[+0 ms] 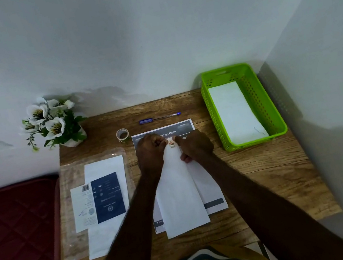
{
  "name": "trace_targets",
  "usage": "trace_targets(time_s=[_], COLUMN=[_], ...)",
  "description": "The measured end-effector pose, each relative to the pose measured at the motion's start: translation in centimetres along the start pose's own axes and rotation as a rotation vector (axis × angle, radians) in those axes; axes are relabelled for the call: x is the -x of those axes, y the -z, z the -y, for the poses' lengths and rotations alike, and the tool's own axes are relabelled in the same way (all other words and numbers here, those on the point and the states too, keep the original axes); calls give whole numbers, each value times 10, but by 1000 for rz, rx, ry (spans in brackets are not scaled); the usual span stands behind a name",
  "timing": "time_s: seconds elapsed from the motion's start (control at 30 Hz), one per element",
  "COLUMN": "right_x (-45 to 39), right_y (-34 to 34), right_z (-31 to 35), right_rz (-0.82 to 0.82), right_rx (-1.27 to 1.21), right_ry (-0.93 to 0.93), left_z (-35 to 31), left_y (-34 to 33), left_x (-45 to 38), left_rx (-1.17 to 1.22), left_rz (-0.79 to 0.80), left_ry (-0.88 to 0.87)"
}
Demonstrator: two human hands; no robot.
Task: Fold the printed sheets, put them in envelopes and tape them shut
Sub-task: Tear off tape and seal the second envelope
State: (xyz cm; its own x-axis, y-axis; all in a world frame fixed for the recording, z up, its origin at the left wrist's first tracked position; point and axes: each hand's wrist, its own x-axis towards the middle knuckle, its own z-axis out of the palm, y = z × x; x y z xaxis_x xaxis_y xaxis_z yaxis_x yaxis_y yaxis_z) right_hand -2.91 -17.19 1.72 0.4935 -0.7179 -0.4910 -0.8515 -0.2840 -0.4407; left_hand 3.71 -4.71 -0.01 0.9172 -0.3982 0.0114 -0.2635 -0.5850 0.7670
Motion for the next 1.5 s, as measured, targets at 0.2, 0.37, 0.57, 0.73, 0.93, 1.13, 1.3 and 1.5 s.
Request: trace_targets(time_s=[0.2,0.37,0.57,0.73,0.93,1.13,1.3,1.5], right_x=[-4,-8,-3,-1,2,2,0,-4], right_y=[-4,-1,1,3,6,7,4,7], right_z=[-7,-13,-13,-12,-13,-12,-14,-19], right_rz=[55,179,197,211,189,216,208,247], right_rx=[61,-67,-133,-224,-175,-186,-194,-256], right_ry=[49,53,33,-1,55,41,59,87], left_z=[0,-1,9,6,-3,11,18,18], left_y=[0,1,16,32,34,38,41,46], left_x=[1,1,12,13,0,-17,-20,-3], left_rx=[17,-2,-129,-185,-300,-320,-349,-109], left_rz=[1,-13,-108,-47,41,155,243,121], left_ry=[21,0,19,171,239,195,167,164])
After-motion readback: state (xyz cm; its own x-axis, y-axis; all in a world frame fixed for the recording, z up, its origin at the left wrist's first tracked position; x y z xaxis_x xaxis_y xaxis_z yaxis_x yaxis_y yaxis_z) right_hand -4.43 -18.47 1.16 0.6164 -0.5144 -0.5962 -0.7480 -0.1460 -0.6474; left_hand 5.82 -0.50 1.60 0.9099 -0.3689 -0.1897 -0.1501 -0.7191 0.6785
